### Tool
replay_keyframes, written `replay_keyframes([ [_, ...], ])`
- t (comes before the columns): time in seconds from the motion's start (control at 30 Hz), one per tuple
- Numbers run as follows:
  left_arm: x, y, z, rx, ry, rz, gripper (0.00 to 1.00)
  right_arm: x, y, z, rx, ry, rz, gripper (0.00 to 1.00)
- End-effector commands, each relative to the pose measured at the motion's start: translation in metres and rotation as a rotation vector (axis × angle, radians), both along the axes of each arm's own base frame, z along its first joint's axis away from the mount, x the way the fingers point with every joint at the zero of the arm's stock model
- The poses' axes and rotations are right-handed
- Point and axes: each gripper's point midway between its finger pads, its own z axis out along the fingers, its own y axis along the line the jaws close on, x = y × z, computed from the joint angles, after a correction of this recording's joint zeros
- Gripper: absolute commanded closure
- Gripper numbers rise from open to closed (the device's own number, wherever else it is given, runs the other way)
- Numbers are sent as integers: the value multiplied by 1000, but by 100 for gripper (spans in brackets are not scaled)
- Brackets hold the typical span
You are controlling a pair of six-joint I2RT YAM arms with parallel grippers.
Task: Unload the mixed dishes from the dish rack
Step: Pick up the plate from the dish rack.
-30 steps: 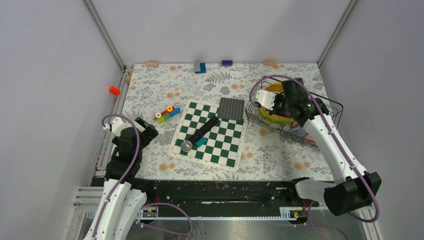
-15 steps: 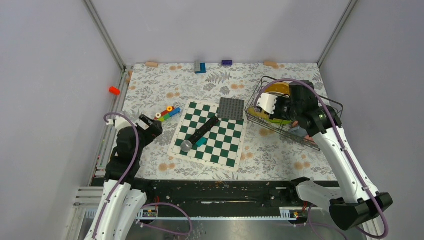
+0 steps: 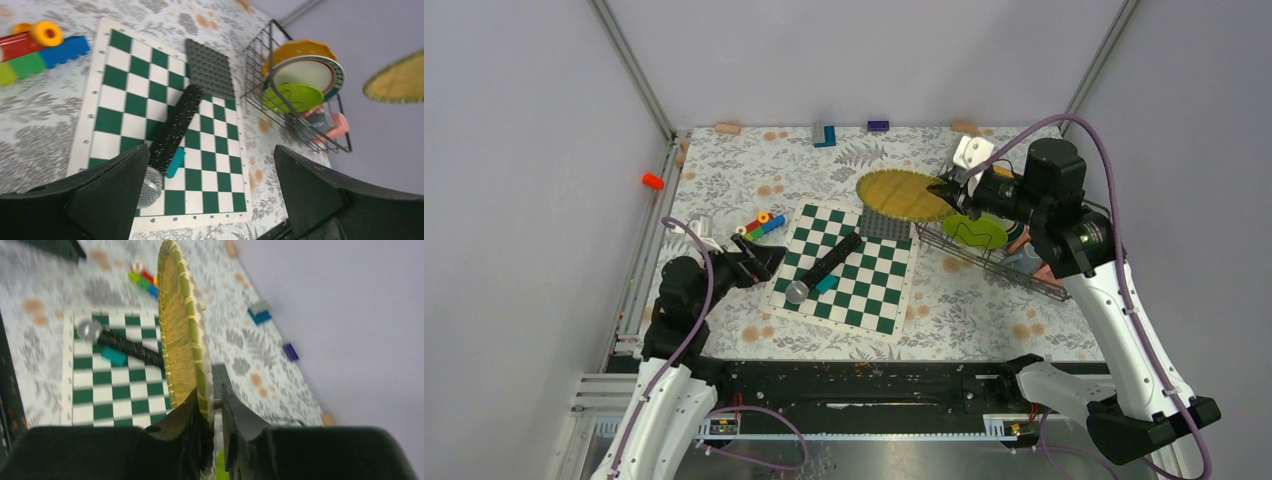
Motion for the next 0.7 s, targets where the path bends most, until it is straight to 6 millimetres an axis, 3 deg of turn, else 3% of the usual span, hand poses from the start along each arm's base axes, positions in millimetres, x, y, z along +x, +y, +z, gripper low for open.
replay_keyframes([
  [0.0,-13,-30,34,-68,-170,-195,1,-5,30,81,465,24,20,100],
  [0.03,-16,-33,38,-81,-193,-222,1,-5,33,95,568,37,18,100],
  [0.13,-33,-51,52,-135,-275,-367,1,-6,33,87,829,293,-58,100],
  [0.23,-49,-64,61,-205,-330,-488,1,-5,29,45,981,544,-184,100],
  [0.43,-61,-76,67,-321,-372,-578,1,-3,15,-36,1097,787,-400,99],
  [0.53,-53,-84,56,-331,-315,-587,1,-6,21,-69,1105,884,-402,98],
  [0.67,-44,-105,35,-338,-203,-623,1,-9,27,-95,1179,997,-373,98],
])
